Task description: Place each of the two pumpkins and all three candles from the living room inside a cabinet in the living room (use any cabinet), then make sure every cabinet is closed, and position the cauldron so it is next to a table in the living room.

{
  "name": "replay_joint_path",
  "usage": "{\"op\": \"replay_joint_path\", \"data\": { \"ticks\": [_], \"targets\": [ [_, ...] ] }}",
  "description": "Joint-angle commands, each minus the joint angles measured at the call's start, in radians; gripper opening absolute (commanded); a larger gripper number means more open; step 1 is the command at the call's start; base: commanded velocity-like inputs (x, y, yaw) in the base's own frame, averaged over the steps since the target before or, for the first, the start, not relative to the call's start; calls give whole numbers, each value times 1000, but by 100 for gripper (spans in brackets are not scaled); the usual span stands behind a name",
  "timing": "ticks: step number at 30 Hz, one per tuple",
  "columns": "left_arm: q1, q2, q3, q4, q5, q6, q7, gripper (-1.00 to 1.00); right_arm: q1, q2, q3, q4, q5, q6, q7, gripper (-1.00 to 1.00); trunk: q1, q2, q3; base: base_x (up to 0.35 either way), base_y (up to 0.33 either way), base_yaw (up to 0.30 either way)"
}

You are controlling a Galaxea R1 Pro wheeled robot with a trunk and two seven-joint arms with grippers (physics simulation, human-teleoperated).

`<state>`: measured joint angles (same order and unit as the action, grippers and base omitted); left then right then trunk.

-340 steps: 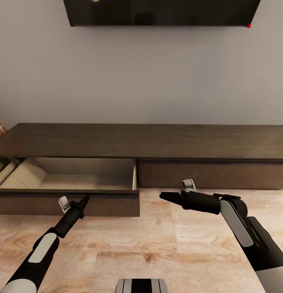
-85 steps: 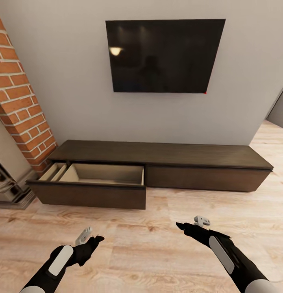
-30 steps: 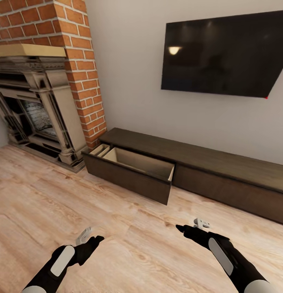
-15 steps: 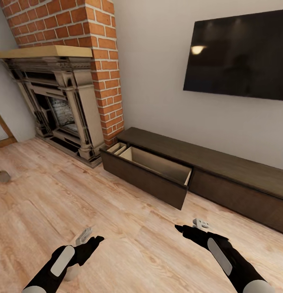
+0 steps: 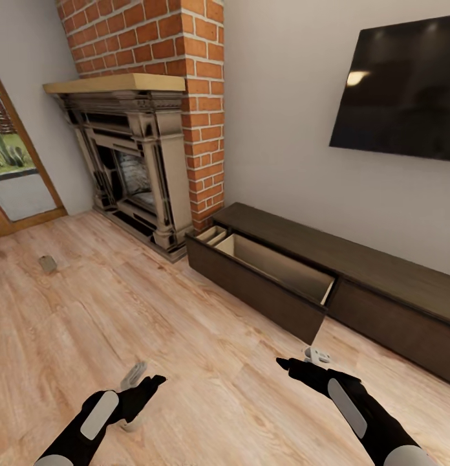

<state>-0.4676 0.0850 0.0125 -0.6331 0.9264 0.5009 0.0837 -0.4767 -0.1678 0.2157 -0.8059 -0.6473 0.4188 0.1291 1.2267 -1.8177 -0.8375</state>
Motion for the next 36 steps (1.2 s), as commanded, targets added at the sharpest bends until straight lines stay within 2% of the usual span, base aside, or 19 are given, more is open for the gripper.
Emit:
{"op": "replay_joint_path", "data": {
  "ticks": [1, 11, 27, 32, 36],
  "targets": [
    [0, 0, 1, -2, 10, 5, 9, 100, 0, -1, 2, -1, -3, 3, 0, 100, 0, 0, -1, 0, 0, 276],
    [0, -1, 1, -2, 10, 5, 7, 100, 0, -1, 3, -1, -3, 2, 0, 100, 0, 0, -1, 0, 0, 276],
    [0, -1, 1, -2, 11, 5, 19, 100, -1, -1, 4, -1, -3, 3, 2, 100, -61, 112, 49, 0, 0, 276],
    [0, -1, 0, -2, 11, 5, 20, 100, 0, -1, 4, 8, -2, 1, 3, 100, -81, 147, 65, 0, 0, 125],
    [0, -1, 0, -2, 10, 5, 22, 100, 0, -2, 6, 78, 0, -59, 4, 100, -96, 175, 77, 0, 0, 15]
  ]
}}
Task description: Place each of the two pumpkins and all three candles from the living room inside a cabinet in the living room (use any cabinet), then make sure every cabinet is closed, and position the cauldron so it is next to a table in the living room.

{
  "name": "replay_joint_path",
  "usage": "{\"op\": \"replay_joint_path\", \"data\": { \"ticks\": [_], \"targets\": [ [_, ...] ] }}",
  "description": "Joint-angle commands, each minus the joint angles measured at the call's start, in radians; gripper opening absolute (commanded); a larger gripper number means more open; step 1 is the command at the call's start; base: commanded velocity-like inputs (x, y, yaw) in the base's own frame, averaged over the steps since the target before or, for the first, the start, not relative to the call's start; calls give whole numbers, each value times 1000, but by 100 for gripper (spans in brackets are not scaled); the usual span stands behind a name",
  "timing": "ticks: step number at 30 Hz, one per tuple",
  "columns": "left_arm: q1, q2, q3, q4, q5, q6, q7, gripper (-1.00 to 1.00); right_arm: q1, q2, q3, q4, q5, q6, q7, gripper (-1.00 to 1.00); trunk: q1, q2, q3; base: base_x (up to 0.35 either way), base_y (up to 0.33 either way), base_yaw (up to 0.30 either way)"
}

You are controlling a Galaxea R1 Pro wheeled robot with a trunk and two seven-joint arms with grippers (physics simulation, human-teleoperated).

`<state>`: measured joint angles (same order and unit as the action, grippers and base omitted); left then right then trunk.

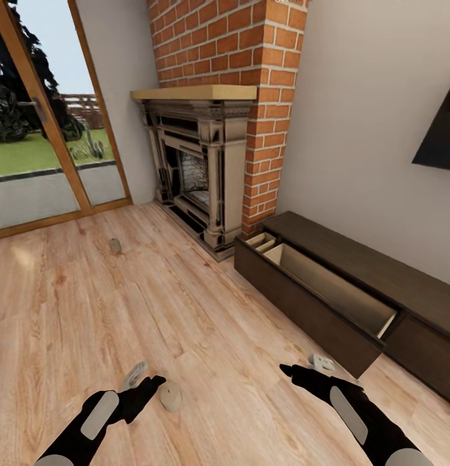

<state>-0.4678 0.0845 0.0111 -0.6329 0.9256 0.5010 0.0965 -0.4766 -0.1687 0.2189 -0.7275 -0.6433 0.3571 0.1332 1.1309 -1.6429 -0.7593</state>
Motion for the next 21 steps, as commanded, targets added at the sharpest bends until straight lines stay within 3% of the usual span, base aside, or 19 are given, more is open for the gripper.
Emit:
{"op": "replay_joint_path", "data": {
  "ticks": [1, 6, 10, 16, 21],
  "targets": [
    [0, 0, 0, -2, 10, 5, 9, 100, -1, -1, 8, 10, -4, -9, 0, 100, -4, 7, 2, 0, 0, 5],
    [0, 0, -19, -2, 7, 5, 27, 100, -1, -2, 45, 25, -5, -34, 0, 100, -23, 42, 18, 0, 0, 1],
    [0, -7, -51, -2, 4, 4, 124, 100, -1, -1, 54, 25, -5, -40, -1, 100, -35, 63, 28, 0, 0, 0],
    [0, -14, -53, -2, 2, -3, 131, 100, -1, 0, 54, 25, -5, -41, -2, 100, -35, 63, 28, 0, 0, 0],
    [0, -15, -55, 4, 1, -67, 133, 100, -1, 1, 55, 26, -4, -40, -7, 100, -35, 63, 28, 1, -3, 0]
  ]
}}
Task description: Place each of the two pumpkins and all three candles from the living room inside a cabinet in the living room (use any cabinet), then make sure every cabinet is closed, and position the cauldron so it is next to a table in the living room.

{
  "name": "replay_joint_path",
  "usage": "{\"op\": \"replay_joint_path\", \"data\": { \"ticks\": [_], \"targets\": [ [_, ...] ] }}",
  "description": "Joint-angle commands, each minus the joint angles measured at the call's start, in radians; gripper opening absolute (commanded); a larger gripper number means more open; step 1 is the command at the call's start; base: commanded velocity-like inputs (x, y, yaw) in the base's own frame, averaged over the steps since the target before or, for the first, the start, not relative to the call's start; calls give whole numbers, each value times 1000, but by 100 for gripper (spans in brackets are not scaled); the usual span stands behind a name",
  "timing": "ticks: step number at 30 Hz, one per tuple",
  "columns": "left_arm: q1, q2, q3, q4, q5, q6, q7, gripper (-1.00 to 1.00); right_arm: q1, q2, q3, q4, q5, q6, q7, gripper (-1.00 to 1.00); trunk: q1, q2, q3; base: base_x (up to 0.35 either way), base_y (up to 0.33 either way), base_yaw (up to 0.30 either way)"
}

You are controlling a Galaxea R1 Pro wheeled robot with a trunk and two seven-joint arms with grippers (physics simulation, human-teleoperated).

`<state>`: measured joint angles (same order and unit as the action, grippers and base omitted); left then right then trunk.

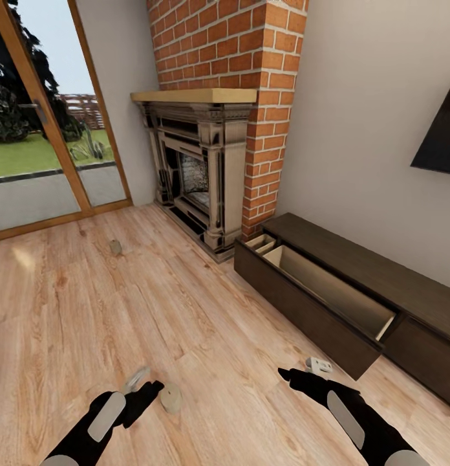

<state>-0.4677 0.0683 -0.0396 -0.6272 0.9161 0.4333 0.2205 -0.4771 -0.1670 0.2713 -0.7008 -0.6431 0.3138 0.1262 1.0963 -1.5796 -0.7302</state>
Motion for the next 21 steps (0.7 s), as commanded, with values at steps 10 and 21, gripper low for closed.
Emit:
{"op": "replay_joint_path", "data": {
  "ticks": [10, 21],
  "targets": [
    [0, -29, -11, 50, -85, -92, 114, 100, -1, 12, 70, 1, -3, 4, -77, 100, 0, 0, -1, 50, -84, 0],
    [-7, -101, -16, 52, -175, -156, 227, 100, -3, 67, 148, -5, 0, 14, -292, 100, 0, 0, -1, 3, -4, 0]
  ]
}}
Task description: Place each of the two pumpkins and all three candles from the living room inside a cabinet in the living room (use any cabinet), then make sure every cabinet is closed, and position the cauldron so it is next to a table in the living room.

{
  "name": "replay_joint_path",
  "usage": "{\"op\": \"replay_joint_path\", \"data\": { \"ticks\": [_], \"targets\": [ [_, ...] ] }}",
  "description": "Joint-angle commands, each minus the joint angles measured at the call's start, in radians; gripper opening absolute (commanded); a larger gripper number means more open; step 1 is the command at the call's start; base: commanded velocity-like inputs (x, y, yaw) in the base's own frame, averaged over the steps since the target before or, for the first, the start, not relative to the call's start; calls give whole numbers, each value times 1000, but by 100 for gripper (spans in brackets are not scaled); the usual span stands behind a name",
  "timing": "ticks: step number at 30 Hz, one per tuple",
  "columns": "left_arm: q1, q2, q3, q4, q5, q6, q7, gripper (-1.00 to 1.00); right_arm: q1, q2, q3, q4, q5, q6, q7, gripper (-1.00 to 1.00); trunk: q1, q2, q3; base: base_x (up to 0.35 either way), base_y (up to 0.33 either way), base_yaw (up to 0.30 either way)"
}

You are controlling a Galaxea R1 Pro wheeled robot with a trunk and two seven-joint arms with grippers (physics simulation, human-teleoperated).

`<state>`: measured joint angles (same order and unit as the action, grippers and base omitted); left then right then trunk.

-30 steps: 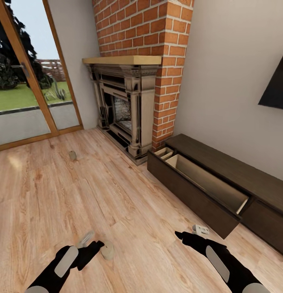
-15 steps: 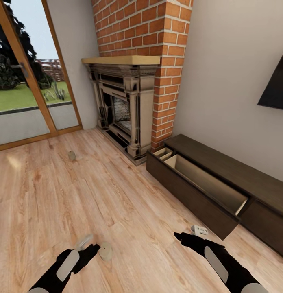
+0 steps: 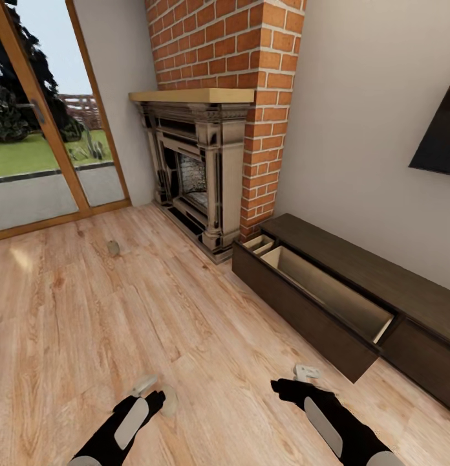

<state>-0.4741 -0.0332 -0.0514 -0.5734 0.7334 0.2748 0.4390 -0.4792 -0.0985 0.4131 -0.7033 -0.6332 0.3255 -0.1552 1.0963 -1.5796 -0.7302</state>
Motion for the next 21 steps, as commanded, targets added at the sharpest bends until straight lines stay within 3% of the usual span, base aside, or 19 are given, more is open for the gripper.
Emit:
{"op": "replay_joint_path", "data": {
  "ticks": [1, 5, 9, 12, 21],
  "targets": [
    [-2, -1, -4, -6, 8, 2, 10, 100, -1, 8, 7, -6, -9, 3, -33, 100, 0, 0, -1, 0, 0, 0],
    [-4, -6, -4, -2, 1, -16, 7, 100, -2, 29, 12, -7, -1, -3, -84, 100, 0, 0, -1, 0, 0, 0],
    [-1, -8, -15, 31, 4, -129, -1, 100, -2, 33, 33, -3, 41, -9, -96, 100, 0, 0, -1, 26, 0, 0],
    [0, -7, -30, 76, 3, -161, -3, 100, -2, 34, 36, -5, 49, -12, -94, 100, 0, 0, -1, 202, 0, 0],
    [0, -7, -37, 100, 3, -178, -3, 100, -2, 34, 38, -11, 52, -34, -90, 100, 0, 0, -1, 152, 0, 0]
  ]
}}
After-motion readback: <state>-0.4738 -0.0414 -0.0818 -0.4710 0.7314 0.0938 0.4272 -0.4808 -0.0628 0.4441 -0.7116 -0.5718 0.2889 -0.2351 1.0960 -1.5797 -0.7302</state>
